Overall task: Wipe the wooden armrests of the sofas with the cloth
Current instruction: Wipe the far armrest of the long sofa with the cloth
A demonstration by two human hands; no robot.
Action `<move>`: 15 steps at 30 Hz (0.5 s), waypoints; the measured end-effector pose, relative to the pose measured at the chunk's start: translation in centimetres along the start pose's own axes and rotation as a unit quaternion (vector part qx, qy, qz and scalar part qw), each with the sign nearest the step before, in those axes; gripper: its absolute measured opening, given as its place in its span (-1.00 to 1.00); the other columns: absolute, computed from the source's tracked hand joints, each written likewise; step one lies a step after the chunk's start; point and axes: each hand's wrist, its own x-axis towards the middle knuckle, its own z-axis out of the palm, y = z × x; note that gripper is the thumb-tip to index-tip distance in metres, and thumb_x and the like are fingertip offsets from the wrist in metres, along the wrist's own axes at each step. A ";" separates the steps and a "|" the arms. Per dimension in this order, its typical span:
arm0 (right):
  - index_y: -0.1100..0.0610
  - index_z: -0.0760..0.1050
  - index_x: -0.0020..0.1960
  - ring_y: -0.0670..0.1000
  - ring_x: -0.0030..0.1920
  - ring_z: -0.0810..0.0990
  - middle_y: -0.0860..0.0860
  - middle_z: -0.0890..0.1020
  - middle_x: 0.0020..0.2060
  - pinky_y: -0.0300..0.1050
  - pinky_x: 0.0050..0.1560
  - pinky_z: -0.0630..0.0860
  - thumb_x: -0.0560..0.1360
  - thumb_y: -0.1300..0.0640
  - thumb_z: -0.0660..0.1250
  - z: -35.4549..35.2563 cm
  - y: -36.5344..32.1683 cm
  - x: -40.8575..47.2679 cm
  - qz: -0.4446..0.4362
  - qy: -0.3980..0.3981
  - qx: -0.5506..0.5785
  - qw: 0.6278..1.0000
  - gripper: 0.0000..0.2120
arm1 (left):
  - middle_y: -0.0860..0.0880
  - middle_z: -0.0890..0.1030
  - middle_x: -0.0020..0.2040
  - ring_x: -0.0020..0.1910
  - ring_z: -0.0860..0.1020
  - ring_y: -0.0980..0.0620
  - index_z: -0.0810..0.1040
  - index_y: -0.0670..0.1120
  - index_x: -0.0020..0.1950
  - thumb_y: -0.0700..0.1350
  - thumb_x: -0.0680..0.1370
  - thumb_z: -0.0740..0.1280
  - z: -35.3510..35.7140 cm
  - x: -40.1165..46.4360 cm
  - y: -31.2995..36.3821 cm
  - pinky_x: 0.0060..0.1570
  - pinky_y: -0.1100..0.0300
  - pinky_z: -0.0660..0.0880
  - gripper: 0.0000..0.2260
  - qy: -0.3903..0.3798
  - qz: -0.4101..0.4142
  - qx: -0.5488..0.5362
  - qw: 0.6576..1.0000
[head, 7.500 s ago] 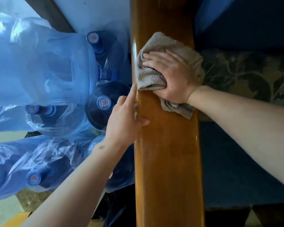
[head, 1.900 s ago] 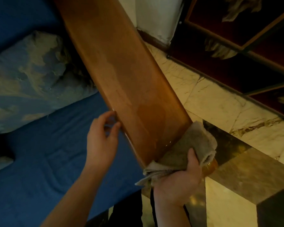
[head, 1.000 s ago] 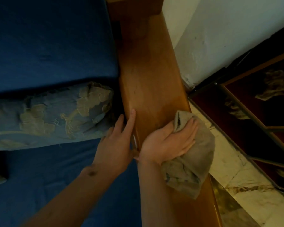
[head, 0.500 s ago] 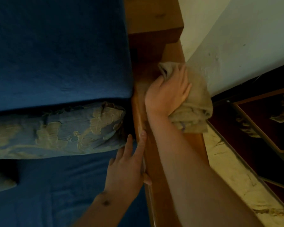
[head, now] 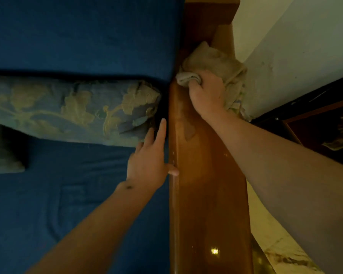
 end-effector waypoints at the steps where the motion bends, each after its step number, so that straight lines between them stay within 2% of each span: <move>1: 0.14 0.71 0.03 -0.04 -0.07 0.59 0.04 0.72 -0.05 -0.05 0.07 0.56 0.49 0.13 0.17 -0.2 0.0 -1.5 -0.010 -0.011 0.000 1.000 -0.66 | -0.10 0.16 0.62 0.48 0.31 -0.20 -0.36 0.23 0.57 0.17 0.40 0.53 1.0 -1.7 -0.1 0.30 -0.19 0.45 0.14 0.037 -0.005 -0.011 0.999; 3: 0.07 0.71 0.13 0.05 0.07 0.66 0.07 0.74 0.07 0.01 0.19 0.58 0.47 0.12 0.17 -0.4 -0.1 -4.0 -0.031 -0.062 -0.004 0.998 -0.60 | -0.07 0.29 0.52 0.38 0.39 -0.12 -0.26 0.18 0.61 0.15 0.53 0.42 3.5 -5.1 -0.3 0.20 -0.08 0.52 -0.06 0.097 -0.019 -0.050 0.994; 5: 0.04 0.72 0.14 0.12 0.15 0.67 0.10 0.74 0.11 0.10 0.25 0.56 0.45 0.11 0.16 -0.8 0.0 -7.2 -0.060 -0.126 0.001 0.990 -0.58 | -0.03 0.29 0.48 0.31 0.44 -0.06 -0.16 0.15 0.63 0.11 0.61 0.31 6.3 -9.3 -0.3 0.12 0.00 0.53 -0.23 0.110 -0.046 -0.096 0.988; 7: 0.04 0.73 0.10 0.13 0.12 0.68 0.10 0.75 0.08 0.12 0.24 0.56 0.42 0.11 0.15 -1.4 0.7 -10.4 -0.083 -0.160 0.005 0.984 -0.57 | 0.01 0.28 0.47 0.24 0.48 -0.01 -0.08 0.16 0.63 0.07 0.64 0.25 8.6 -13.6 -0.2 0.05 0.06 0.53 -0.33 0.100 -0.068 -0.140 0.983; 9: 0.07 0.74 0.07 0.11 0.11 0.69 0.08 0.76 0.05 0.10 0.28 0.54 0.40 0.12 0.15 -1.8 0.9 -12.1 -0.087 -0.173 0.006 0.981 -0.57 | 0.02 0.28 0.47 0.19 0.48 0.06 0.00 0.14 0.63 0.02 0.65 0.24 10.0 -15.9 -0.7 0.01 0.14 0.49 -0.39 0.091 -0.084 -0.175 0.977; 12: 0.11 0.75 0.03 0.10 0.06 0.71 0.08 0.77 0.00 0.11 0.25 0.56 0.39 0.16 0.17 -2.8 1.8 -16.1 -0.119 -0.164 0.013 0.979 -0.59 | 0.05 0.31 0.45 0.01 0.46 0.23 0.11 0.10 0.62 -0.08 0.65 0.22 11.8 -19.8 -1.3 -0.10 0.35 0.39 -0.44 0.084 -0.098 -0.199 0.971; 15: 0.15 0.76 -0.02 0.13 -0.01 0.72 0.11 0.78 -0.07 0.16 0.17 0.59 0.39 0.18 0.19 -3.4 2.3 -19.8 -0.132 -0.160 0.022 0.978 -0.62 | 0.06 0.33 0.46 0.06 0.51 0.22 0.20 0.08 0.60 -0.14 0.65 0.22 13.3 -22.5 -2.0 -0.03 0.37 0.40 -0.48 0.075 -0.104 -0.202 0.971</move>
